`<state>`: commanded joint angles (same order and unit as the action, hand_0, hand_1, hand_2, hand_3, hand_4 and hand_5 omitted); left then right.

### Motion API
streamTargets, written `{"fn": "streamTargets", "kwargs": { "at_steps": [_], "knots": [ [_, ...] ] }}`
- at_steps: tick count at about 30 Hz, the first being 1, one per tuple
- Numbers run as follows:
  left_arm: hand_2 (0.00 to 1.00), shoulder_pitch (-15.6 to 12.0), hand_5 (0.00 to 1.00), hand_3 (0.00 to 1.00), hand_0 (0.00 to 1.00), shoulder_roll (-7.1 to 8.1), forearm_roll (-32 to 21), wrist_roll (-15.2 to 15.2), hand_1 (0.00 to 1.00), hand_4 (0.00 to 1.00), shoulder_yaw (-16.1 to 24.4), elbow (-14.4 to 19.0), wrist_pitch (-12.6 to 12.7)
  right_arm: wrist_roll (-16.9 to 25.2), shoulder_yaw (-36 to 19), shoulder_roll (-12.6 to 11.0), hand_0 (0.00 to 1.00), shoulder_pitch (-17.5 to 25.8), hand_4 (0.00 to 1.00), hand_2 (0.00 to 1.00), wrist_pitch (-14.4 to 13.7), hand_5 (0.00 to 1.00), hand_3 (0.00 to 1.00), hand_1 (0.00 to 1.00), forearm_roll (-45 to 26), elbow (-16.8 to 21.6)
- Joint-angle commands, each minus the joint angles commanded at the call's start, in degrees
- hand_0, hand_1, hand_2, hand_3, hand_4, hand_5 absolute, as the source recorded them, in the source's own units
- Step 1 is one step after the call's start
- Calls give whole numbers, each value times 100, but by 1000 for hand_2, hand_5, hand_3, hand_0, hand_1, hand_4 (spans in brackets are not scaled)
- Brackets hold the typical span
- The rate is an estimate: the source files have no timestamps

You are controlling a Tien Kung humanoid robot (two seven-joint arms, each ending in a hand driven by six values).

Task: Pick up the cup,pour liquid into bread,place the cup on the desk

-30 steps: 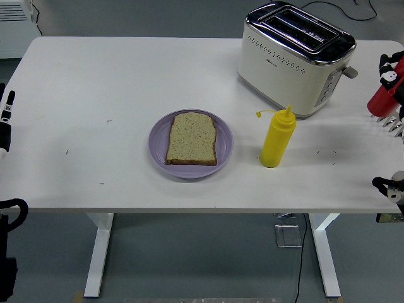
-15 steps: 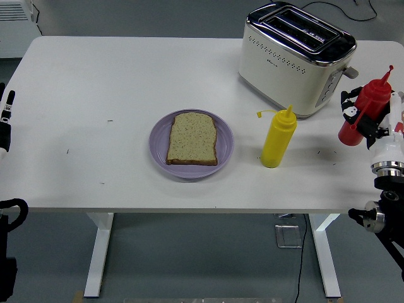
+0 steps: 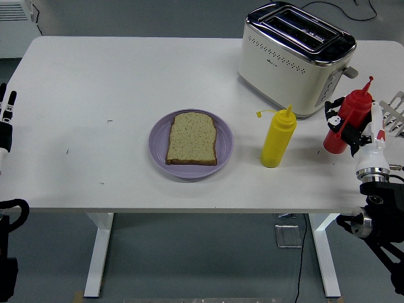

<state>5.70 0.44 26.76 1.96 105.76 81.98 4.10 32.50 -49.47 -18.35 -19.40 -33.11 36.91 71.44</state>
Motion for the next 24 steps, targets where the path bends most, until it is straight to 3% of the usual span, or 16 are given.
{"fn": "streamTargets", "kwargs": {
  "at_steps": [24],
  "knots": [
    [743,-46,995,701,792,-4,6,0,743,508,-53,-7,-3,105,269,145,129,-49,487,284,79,2,331,158,-140,-435]
  ]
}}
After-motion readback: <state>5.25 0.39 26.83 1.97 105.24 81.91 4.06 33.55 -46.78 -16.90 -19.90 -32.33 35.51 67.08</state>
